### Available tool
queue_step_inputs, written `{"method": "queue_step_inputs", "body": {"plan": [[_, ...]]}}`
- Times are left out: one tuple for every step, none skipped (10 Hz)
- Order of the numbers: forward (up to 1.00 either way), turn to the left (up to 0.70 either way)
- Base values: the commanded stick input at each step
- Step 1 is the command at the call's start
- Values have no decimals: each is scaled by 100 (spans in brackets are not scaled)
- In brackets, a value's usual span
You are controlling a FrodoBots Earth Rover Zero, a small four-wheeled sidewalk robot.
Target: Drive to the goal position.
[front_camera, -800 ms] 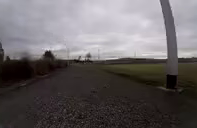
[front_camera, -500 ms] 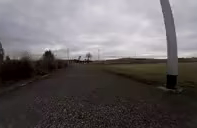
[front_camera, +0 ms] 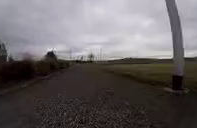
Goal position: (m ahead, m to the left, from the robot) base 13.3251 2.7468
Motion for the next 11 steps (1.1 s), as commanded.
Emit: {"method": "queue_step_inputs", "body": {"plan": [[70, 0], [70, 0], [70, 0], [70, 0], [70, 0], [70, 0], [70, 0], [70, 0], [70, 0], [70, 0], [70, 0]]}}
